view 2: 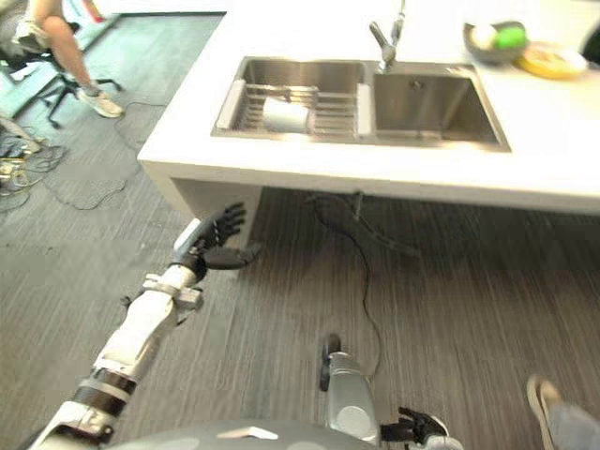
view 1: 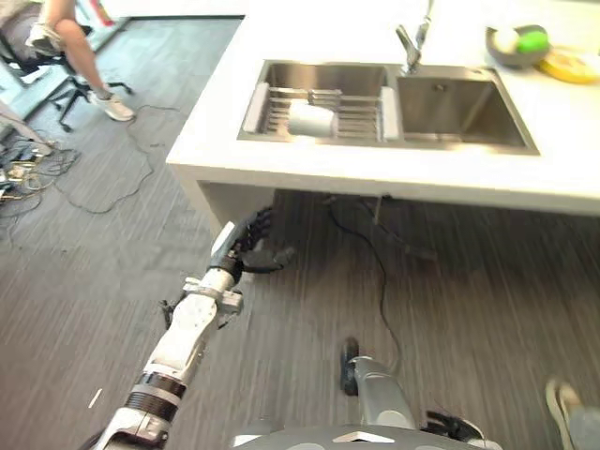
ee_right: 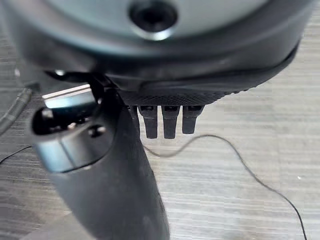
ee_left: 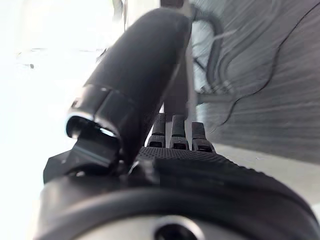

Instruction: Place the dishes in the dishwasher.

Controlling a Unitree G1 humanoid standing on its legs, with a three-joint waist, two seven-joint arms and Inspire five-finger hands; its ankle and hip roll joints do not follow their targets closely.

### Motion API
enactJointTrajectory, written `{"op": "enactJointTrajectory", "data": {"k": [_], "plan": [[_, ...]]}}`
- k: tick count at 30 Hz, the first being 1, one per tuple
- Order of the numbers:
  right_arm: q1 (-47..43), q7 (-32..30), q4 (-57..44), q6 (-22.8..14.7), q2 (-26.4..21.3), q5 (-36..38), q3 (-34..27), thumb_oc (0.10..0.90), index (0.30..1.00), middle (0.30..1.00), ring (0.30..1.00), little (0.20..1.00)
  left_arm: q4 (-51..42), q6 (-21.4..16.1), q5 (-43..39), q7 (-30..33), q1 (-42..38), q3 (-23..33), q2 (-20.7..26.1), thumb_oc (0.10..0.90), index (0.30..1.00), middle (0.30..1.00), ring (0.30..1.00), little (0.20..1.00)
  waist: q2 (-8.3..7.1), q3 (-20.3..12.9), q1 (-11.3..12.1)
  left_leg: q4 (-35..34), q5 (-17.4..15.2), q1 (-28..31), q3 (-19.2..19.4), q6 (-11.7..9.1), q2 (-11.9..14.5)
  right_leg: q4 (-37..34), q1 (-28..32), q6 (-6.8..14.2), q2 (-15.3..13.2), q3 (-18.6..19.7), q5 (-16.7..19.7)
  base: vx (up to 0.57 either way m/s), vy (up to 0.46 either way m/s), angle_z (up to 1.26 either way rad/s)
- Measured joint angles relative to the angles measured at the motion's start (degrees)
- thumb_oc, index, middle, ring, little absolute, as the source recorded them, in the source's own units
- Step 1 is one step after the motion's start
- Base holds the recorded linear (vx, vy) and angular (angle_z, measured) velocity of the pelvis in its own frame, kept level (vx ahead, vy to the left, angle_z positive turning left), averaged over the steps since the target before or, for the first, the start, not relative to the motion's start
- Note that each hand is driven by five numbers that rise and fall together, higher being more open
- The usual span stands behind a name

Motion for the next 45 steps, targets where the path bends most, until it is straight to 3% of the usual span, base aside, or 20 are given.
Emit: {"op": "enactJointTrajectory", "data": {"k": [1, 3, 7, 10, 12, 16, 18, 19, 20, 21, 22, 24, 25, 27, 28, 29, 32, 34, 38, 45], "plan": [[-0.3, -0.2, 2.8, 0.0, -0.1, 0.0, -0.1, 0.800, 0.900, 0.900, 0.900, 0.900, -0.4, -1.0, 1.0, 0.3, -0.2, 0.4, -1.2, 0.800, 0.900, 0.900, 0.900, 0.900, 1.02, 0.0, 0.5, 2.7, -1.9, 0.7, 0.1, -0.8, 2.2, 2.0, 1.2, -2.3, 2.2, 2.1, 6.2, 0.44, -0.258, 1.29], [-2.0, 0.0, 8.0, -0.3, 0.0, 0.1, -0.1, 0.800, 0.900, 0.900, 0.900, 0.900, -0.1, -0.4, 2.8, 2.1, 0.0, 1.0, -2.8, 0.800, 0.900, 0.900, 0.900, 0.900, -0.02, 0.3, 1.9, 7.2, -3.6, 0.0, -1.5, -4.6, 1.8, 6.2, 3.9, -8.0, 3.5, 4.9, 7.6, 0.32, -0.231, 0.91], [-3.5, 0.3, 13.5, -0.8, 0.5, 0.8, -2.4, 0.800, 0.900, 0.900, 0.900, 0.900, -2.5, 0.3, 8.2, 2.8, 0.5, 0.2, 0.8, 0.800, 0.900, 0.900, 0.900, 0.900, -0.63, 0.7, 5.1, 10.0, -0.8, -5.7, -6.3, -3.5, -3.4, 3.2, 11.9, -9.1, 4.9, 2.4, 3.5, 0.23, -0.172, 0.80], [-3.5, 0.7, 12.5, -0.8, 0.5, 2.3, -2.3, 0.800, 0.900, 0.900, 0.900, 0.900, -6.3, 0.3, 9.2, 2.7, 0.4, -0.9, 4.4, 0.800, 0.900, 0.900, 0.900, 0.900, -0.82, 0.8, 3.8, 7.3, 3.5, -8.1, -6.8, -1.6, -3.9, -3.3, 18.2, -9.2, 8.2, 3.5, 3.5, 0.19, -0.168, 0.88], [-4.1, 0.5, 11.0, -0.9, 0.6, 2.5, -2.3, 0.800, 0.900, 0.900, 0.900, 0.900, -9.6, -1.0, 8.4, 2.8, -0.4, -1.4, 3.8, 0.800, 0.900, 0.900, 0.900, 0.900, -1.15, 0.7, 3.5, 7.6, 4.2, -7.2, -5.8, -2.1, -2.9, -6.2, 21.0, -9.2, 9.3, 3.4, 3.5, 0.14, -0.154, 0.37], [-8.9, 0.3, 10.5, -0.7, 0.5, 3.6, -2.2, 0.800, 0.900, 0.900, 0.900, 0.900, -9.9, -4.7, 7.1, 2.4, -7.4, -4.2, 1.4, 0.800, 0.900, 0.900, 0.900, 0.900, -0.21, 0.5, 1.1, 16.6, 2.7, -9.8, -5.2, -4.1, -4.6, -7.6, 23.9, -10.7, 9.1, 5.0, 2.6, 0.09, -0.085, -0.10], [-11.0, 0.2, 9.8, -0.7, 0.5, 4.5, -2.1, 0.800, 0.900, 0.900, 0.900, 0.900, -9.9, -5.5, 7.0, 2.2, -10.1, -4.3, 0.3, 0.800, 0.900, 0.900, 0.900, 0.900, 0.93, 0.9, -0.3, 28.5, 2.1, -15.7, -3.6, -6.0, -6.0, -7.4, 24.3, -11.1, 8.8, 6.8, 2.2, 0.11, -0.026, -0.41], [-11.6, 0.2, 9.5, -0.7, 0.5, 4.6, -1.9, 0.800, 0.900, 0.900, 0.900, 0.900, -10.0, -5.7, 7.0, 2.0, -11.1, -4.6, 0.1, 0.800, 0.900, 0.900, 0.900, 0.900, 1.42, 0.9, -0.6, 33.1, 1.3, -18.4, -1.2, -6.1, -5.4, -8.0, 25.0, -11.3, 8.9, 7.7, 1.8, 0.13, 0.031, -0.41], [-11.3, 0.1, 9.4, -0.7, 0.7, 4.6, -2.0, 0.800, 0.900, 0.900, 0.900, 0.900, -10.1, -6.1, 6.9, 1.8, -11.7, -5.5, 0.0, 0.800, 0.900, 0.900, 0.900, 0.900, 1.82, 1.0, -1.2, 31.1, -0.2, -19.3, 0.1, -5.1, -3.5, -9.0, 26.3, -11.4, 8.6, 8.0, 2.1, 0.15, 0.044, -0.28], [-10.5, 0.0, 9.3, -0.5, 0.7, 4.9, -2.3, 0.800, 0.900, 0.900, 0.900, 0.900, -11.1, -6.3, 6.9, 1.5, -11.7, -6.7, -0.3, 0.800, 0.900, 0.900, 0.900, 0.900, 1.75, 1.0, -1.9, 21.9, -0.6, -19.7, 1.2, -4.3, -0.4, -10.6, 28.0, -11.2, 7.6, 8.4, 2.2, 0.07, 0.036, -0.07], [-10.5, 0.0, 9.3, -0.5, 0.7, 4.9, -2.3, 0.800, 0.900, 0.900, 0.900, 0.900, -11.1, -6.3, 6.9, 1.5, -11.7, -6.7, -0.3, 0.800, 0.900, 0.900, 0.900, 0.900, 1.75, 1.0, -1.9, 21.9, -0.6, -19.7, 1.2, -4.3, -0.4, -10.6, 28.0, -11.2, 7.6, 8.4, 2.2, 0.06, 0.058, -0.10], [-9.6, -0.4, 9.8, 0.1, 0.3, 5.2, -2.2, 0.800, 0.900, 0.900, 0.900, 0.900, -11.1, -6.9, 6.6, 1.3, -11.7, -8.8, -1.0, 0.800, 0.900, 0.900, 0.900, 0.900, 2.45, 1.0, -2.1, 0.8, 4.1, -20.3, 1.4, -5.4, 3.8, -12.0, 29.0, -9.2, 6.4, 9.3, 2.5, 0.08, 0.099, -0.30], [-9.6, -0.4, 10.0, 0.3, 0.0, 5.2, -2.2, 0.800, 0.900, 0.900, 0.900, 0.900, -10.7, -6.9, 6.4, 1.2, -11.6, -9.0, -1.0, 0.800, 0.900, 0.900, 0.900, 0.900, 2.99, 1.0, -2.1, -1.7, 5.5, -20.4, 1.4, -5.6, 4.5, -12.0, 29.1, -8.9, 6.5, 9.7, 2.3, 0.11, 0.135, -0.65], [-8.1, -0.3, 10.0, 0.1, -0.8, 6.0, -2.3, 0.800, 0.900, 0.900, 0.900, 0.900, -9.1, -6.2, 5.4, 0.5, -11.5, -10.5, -1.0, 0.800, 0.900, 0.900, 0.900, 0.900, 5.50, -0.4, -3.3, -3.0, 11.7, -19.8, 2.6, -4.7, 4.9, -13.8, 31.1, -7.6, 6.5, 10.1, 1.4, 0.10, 0.128, -0.58], [-8.1, -0.3, 10.0, 0.1, -0.8, 6.0, -2.3, 0.800, 0.900, 0.900, 0.900, 0.900, -9.1, -6.2, 5.4, 0.5, -11.5, -10.5, -1.0, 0.800, 0.900, 0.900, 0.900, 0.900, 5.50, -0.4, -3.3, -3.0, 11.7, -19.8, 2.6, -4.7, 4.9, -13.8, 31.1, -7.6, 6.5, 10.1, 1.4, 0.09, 0.125, -0.26], [-7.0, -0.4, 10.1, 0.1, -1.9, 6.8, -2.4, 0.800, 0.900, 0.900, 0.900, 0.900, -9.1, -6.1, 5.5, -0.5, -11.5, -11.0, -1.0, 0.800, 0.900, 0.900, 0.900, 0.900, 7.40, -1.5, -4.7, -5.5, 13.4, -17.4, 3.8, -4.2, 4.9, -14.3, 31.9, -6.3, 6.7, 10.9, 0.6, 0.07, 0.106, -0.32], [-6.1, -0.1, 11.0, 0.5, 0.1, 6.8, -3.9, 0.800, 0.900, 0.900, 0.900, 0.900, -9.0, -6.0, 6.1, -1.2, -11.5, -11.0, 2.3, 0.800, 0.900, 0.900, 0.900, 0.900, 6.15, -1.1, -4.9, -6.3, 13.0, -13.8, 7.0, -3.8, 2.8, -13.5, 33.1, -2.3, 3.8, 11.0, 0.2, 0.05, 0.078, -0.52], [-5.3, 0.5, 11.1, 0.9, 2.8, 6.8, -4.0, 0.800, 0.900, 0.900, 0.900, 0.900, -8.8, -5.9, 9.5, -1.4, -12.4, -10.8, 6.4, 0.800, 0.900, 0.900, 0.900, 0.900, 4.43, -1.4, -5.1, -6.3, 11.8, -13.5, 7.6, -2.5, 0.8, -15.2, 33.0, -1.4, 1.4, 10.4, 0.2, 0.04, 0.089, -0.57], [-4.9, 1.0, 11.1, 1.1, 3.0, 6.7, -4.7, 0.800, 0.900, 0.900, 0.900, 0.900, -8.7, -5.5, 15.3, -3.1, -12.5, -10.8, 12.0, 0.800, 0.900, 0.900, 0.900, 0.900, 3.74, -1.5, -4.5, -6.3, 11.8, -13.6, 9.5, -2.4, -0.4, -17.9, 33.2, 1.2, -0.2, 10.9, 2.1, 0.02, 0.036, -0.31], [-4.9, 2.3, 11.1, 1.3, 2.5, 6.8, -4.7, 0.800, 0.900, 0.900, 0.900, 0.900, -8.8, -5.4, 22.2, -6.0, -12.6, -11.0, 13.7, 0.800, 0.900, 0.900, 0.900, 0.900, 3.84, -1.6, -4.1, -6.6, 10.9, -13.2, 10.3, -1.6, 0.4, -18.1, 33.1, 0.5, 0.7, 11.2, 2.5, 0.02, 0.003, -0.05]]}}
